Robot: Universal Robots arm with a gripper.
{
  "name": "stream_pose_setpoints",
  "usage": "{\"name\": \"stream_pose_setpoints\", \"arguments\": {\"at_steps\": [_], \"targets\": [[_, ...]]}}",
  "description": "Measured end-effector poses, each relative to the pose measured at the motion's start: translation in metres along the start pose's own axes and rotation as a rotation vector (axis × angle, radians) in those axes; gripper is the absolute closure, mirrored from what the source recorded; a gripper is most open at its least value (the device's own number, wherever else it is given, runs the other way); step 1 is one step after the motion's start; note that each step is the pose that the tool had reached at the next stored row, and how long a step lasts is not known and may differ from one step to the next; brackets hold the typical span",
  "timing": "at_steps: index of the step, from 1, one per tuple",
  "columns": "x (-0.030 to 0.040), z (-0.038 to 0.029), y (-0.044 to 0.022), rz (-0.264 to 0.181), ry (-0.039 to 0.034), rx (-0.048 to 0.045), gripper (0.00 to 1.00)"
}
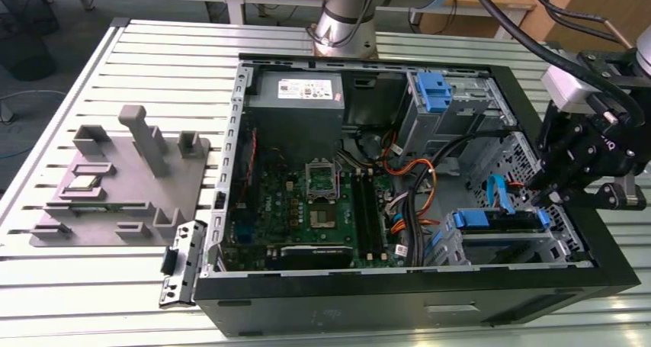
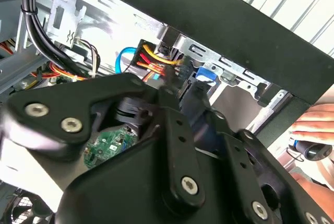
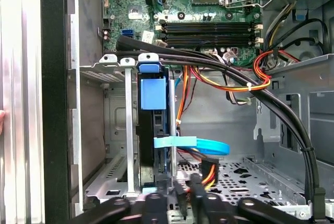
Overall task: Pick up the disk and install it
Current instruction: 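Insert the second disk wire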
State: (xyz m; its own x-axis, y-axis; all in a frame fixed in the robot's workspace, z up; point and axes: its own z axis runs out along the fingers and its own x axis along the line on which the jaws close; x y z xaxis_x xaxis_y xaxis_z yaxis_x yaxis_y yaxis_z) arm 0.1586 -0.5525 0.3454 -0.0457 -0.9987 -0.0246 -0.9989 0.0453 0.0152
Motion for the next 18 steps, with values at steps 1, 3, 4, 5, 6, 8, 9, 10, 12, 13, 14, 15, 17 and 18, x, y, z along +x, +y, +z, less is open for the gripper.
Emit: {"name": "stream_pose_setpoints", "arguments": {"at_steps": [1,3,4,5,6,8,9,10,12,13,14,15,17,18], "targets": [[0.0000,0.0000,0.0000,0.000,-0.0001,0.0000,0.71],[0.0000,0.0000,0.0000,0.000,0.0000,0.0000,0.77],[0.0000,0.0000,0.0000,0.000,0.0000,0.0001,0.83],[0.0000,0.0000,0.0000,0.000,0.0000,0.0001,0.84],[0.0000,0.0000,0.0000,0.000,0.0000,0.0001,0.84],[0.0000,0.0000,0.0000,0.000,0.0000,0.0002,0.84],[0.0000,0.0000,0.0000,0.000,0.0000,0.0002,0.84],[0.0000,-0.0001,0.0001,0.000,0.0000,0.0003,0.84],[0.0000,-0.0006,0.0015,0.000,-0.0004,0.0027,0.84],[0.0001,-0.0006,0.0033,0.000,-0.0010,0.0065,0.84],[0.0002,-0.0005,0.0058,0.000,-0.0013,0.0115,0.84],[0.0004,-0.0005,0.0086,-0.001,-0.0017,0.0171,0.84],[0.0012,-0.0004,0.0135,-0.001,-0.0022,0.0276,0.84],[0.0020,-0.0004,0.0158,-0.001,-0.0024,0.0332,0.84]]}}
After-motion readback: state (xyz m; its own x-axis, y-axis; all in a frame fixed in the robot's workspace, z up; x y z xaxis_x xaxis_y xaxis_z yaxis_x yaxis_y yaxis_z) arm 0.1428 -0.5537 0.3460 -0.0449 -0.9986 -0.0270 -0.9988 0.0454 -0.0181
